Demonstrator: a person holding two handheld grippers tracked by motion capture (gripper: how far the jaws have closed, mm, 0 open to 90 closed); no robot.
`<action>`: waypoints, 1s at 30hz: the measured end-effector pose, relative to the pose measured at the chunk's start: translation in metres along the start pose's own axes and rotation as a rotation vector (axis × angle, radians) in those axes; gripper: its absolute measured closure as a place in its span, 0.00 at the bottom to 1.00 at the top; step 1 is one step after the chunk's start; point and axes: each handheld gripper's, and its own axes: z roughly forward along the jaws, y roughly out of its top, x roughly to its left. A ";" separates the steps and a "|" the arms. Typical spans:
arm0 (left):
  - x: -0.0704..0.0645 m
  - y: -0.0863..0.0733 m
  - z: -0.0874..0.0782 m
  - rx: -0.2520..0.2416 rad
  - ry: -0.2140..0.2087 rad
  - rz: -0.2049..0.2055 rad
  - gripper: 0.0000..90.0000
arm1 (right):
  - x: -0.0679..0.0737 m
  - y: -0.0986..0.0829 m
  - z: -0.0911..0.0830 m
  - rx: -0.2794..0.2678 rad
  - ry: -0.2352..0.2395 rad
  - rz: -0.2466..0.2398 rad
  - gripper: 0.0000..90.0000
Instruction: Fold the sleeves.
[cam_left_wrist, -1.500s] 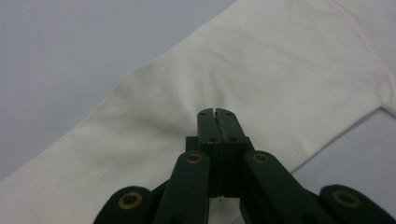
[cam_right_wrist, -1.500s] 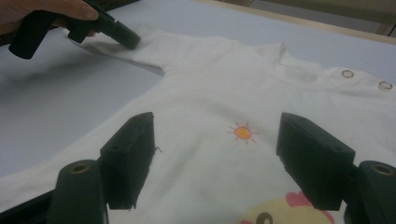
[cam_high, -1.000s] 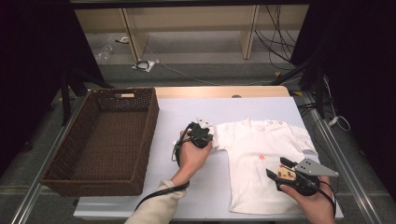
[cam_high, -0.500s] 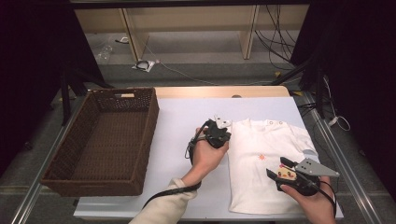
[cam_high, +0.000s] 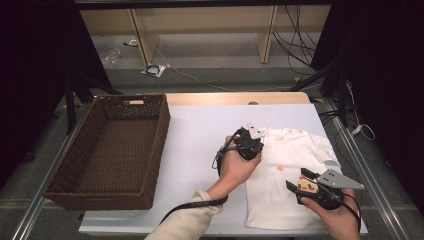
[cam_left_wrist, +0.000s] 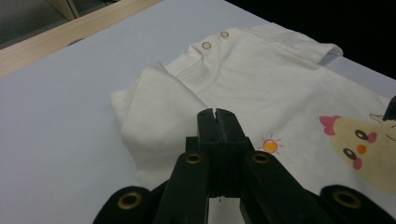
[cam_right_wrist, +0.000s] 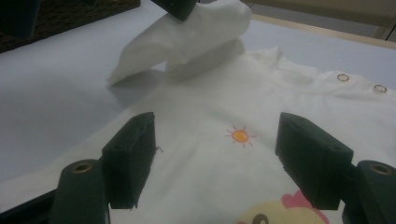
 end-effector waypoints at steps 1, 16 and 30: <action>-0.002 0.000 0.001 0.008 -0.008 0.014 0.99 | 0.000 0.000 -0.001 0.005 -0.003 0.000 0.33; -0.011 -0.010 -0.012 -0.042 -0.096 0.119 0.68 | 0.000 -0.002 0.002 0.016 0.004 -0.001 0.33; 0.035 -0.079 -0.080 -0.055 -0.085 -0.024 0.17 | 0.006 0.008 0.015 0.004 0.022 -0.028 0.34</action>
